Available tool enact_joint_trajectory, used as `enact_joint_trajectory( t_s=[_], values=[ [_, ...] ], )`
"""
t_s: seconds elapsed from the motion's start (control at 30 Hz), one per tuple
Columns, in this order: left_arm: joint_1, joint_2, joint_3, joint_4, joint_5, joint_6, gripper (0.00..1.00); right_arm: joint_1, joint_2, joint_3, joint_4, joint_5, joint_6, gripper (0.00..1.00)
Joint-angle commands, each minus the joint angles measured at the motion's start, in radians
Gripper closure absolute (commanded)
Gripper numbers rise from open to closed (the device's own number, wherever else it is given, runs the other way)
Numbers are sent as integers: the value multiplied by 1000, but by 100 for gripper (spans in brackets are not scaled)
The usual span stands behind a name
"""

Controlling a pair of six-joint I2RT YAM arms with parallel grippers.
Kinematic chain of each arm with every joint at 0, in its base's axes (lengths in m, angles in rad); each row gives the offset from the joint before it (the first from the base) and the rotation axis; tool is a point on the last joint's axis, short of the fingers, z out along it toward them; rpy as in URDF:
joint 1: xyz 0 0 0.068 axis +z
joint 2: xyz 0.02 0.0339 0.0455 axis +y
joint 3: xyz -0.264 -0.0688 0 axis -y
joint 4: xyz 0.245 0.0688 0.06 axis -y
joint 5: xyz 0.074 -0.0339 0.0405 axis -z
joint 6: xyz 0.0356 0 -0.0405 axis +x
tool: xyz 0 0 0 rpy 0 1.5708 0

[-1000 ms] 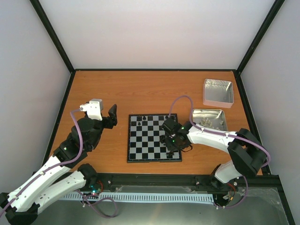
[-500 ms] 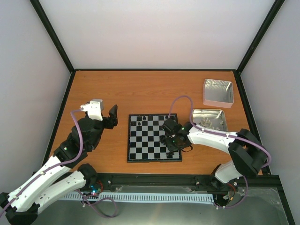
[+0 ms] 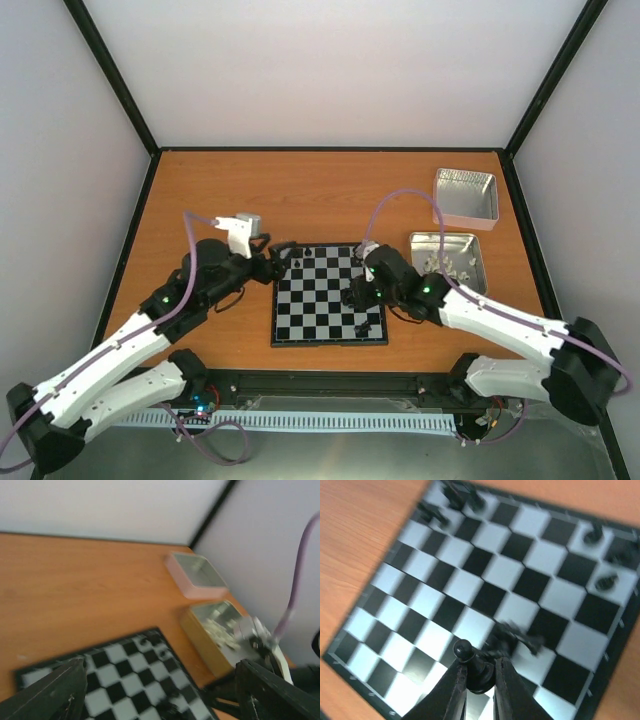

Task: Set up the chess pieces on the board
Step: Place the chess piece on the chessboard.

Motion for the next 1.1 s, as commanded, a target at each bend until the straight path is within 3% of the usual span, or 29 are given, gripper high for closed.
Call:
enact_joint_trajectory(
  t_s=[0.0, 0.13, 0.3, 0.4, 0.6, 0.7, 0.9, 1.07],
  values=[
    [6, 95, 21, 115, 360, -128, 18, 10, -116, -58, 293, -112, -156, 89],
    [7, 187, 62, 123, 493, -150, 19, 10, -187, -87, 401, -189, -226, 88],
    [7, 349, 149, 92, 659, -152, 36, 10, -216, -93, 423, -220, -260, 87],
    [7, 382, 140, 151, 733, -185, 38, 10, -224, -101, 423, -223, -262, 87],
    [7, 422, 142, 136, 713, -193, 51, 10, -239, -112, 416, -208, -258, 87],
    [7, 449, 144, 136, 711, -202, 65, 10, -234, -112, 413, -215, -260, 87],
    [8, 470, 155, 134, 658, -225, 70, 10, -233, -118, 415, -219, -266, 87],
    [6, 477, 161, 143, 663, -224, 85, 10, -224, -120, 424, -223, -264, 87]
  ],
)
